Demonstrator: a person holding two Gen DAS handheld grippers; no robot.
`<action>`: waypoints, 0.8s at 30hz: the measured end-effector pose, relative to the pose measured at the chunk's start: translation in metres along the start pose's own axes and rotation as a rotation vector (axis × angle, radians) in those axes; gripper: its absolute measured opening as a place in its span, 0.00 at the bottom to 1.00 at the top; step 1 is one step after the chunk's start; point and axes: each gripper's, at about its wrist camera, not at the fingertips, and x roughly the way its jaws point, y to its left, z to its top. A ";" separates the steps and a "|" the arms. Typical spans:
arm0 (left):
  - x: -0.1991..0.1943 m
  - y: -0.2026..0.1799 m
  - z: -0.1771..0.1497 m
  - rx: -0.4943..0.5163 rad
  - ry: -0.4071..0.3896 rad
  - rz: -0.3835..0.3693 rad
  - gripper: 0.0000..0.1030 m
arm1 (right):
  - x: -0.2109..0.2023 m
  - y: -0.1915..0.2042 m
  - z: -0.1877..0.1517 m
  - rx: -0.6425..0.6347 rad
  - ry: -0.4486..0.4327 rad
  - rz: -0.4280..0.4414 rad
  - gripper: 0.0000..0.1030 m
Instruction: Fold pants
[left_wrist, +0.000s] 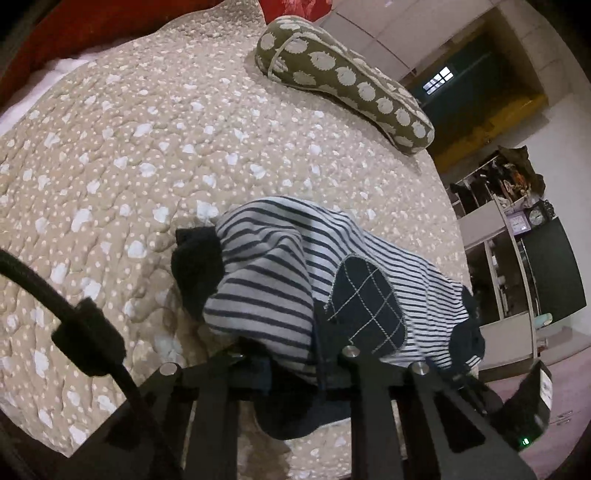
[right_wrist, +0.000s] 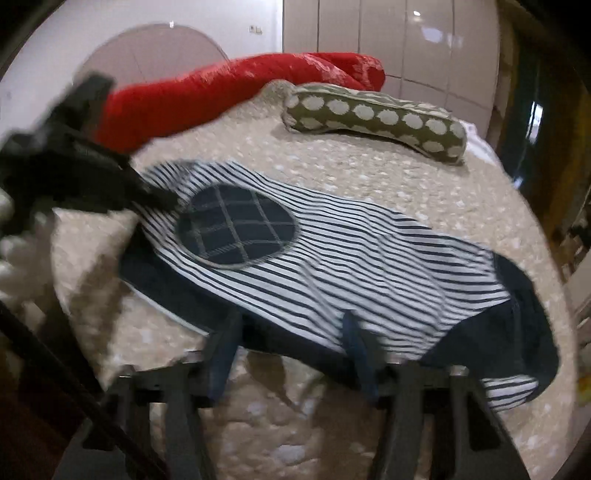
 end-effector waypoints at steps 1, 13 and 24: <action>-0.003 -0.001 0.000 0.000 -0.005 -0.002 0.15 | -0.002 -0.004 0.001 0.028 -0.003 0.013 0.07; -0.011 -0.025 0.034 -0.005 -0.021 -0.009 0.14 | -0.037 -0.052 0.069 0.114 -0.114 0.073 0.05; 0.033 -0.018 0.100 -0.080 -0.014 -0.032 0.17 | 0.069 -0.112 0.168 0.071 0.018 -0.107 0.12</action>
